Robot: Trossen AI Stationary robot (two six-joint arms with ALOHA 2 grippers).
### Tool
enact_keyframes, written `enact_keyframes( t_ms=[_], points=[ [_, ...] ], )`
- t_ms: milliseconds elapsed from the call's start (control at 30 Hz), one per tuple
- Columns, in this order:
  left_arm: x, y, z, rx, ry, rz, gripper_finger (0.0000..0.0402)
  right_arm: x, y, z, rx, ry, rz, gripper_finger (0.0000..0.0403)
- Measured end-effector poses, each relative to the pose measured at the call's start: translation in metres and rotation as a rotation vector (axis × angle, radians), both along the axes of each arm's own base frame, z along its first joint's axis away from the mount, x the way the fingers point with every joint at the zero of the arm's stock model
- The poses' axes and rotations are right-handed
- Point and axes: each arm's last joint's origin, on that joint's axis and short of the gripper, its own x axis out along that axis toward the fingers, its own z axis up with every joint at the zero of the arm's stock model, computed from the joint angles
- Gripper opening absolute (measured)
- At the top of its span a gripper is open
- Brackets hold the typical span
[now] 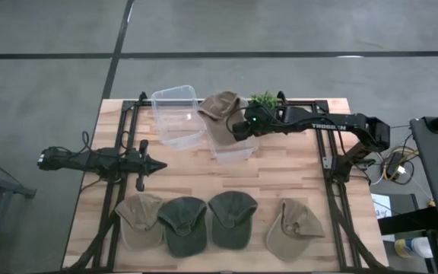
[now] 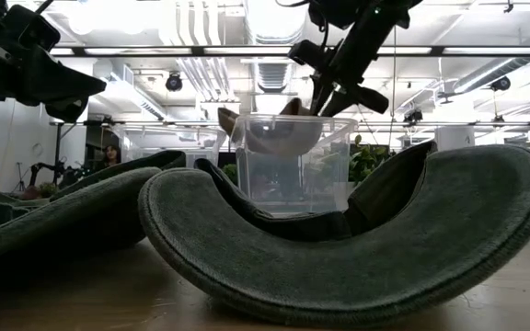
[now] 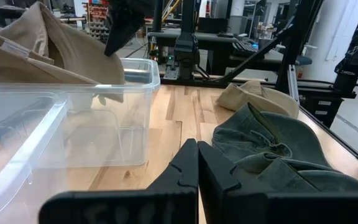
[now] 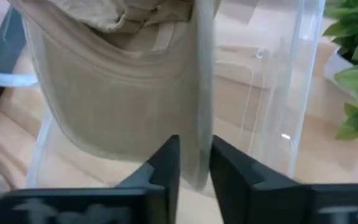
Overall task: Pick & Place hat
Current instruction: Put the top brown cap into the right transparent bin, then put the right brown cap into the right transparent bin
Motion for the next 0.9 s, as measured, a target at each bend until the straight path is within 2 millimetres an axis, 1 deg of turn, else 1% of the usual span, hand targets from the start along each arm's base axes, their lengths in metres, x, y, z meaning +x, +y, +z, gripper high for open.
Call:
enact_keyframes(
  t_ms=[133, 267, 400, 500, 667, 800, 900],
  points=[
    [0.0, 0.0, 0.0, 0.0, 0.0, 0.0, 0.0, -0.001, 0.001, 0.001, 0.022, -0.001, 0.012, 0.0138],
    [0.0, 0.0, 0.0, 0.0, 0.0, 0.0, 0.0, -0.004, 0.004, 0.006, 0.035, -0.017, 0.032, 0.0179],
    [0.0, 0.0, 0.0, 0.0, 0.0, 0.0, 0.0, -0.014, 0.009, 0.02, 0.049, -0.057, 0.054, 0.0206],
    [0.0, 0.0, 0.0, 0.0, 0.0, 0.0, 0.0, -0.025, 0.014, 0.034, 0.051, -0.089, 0.068, 0.0219],
    [0.0, 0.0, 0.0, 0.0, -0.001, 0.0, 0.0, -0.042, 0.029, 0.056, 0.041, -0.158, 0.097, 0.0228],
    [0.0, 0.0, 0.0, 0.0, -0.001, 0.0, 0.0, -0.053, 0.044, 0.071, 0.033, -0.211, 0.181, 0.0227],
    [0.0, 0.0, 0.0, 0.0, -0.001, 0.0, 0.0, -0.059, 0.058, 0.078, 0.032, -0.233, 0.237, 0.0224]
  ],
)
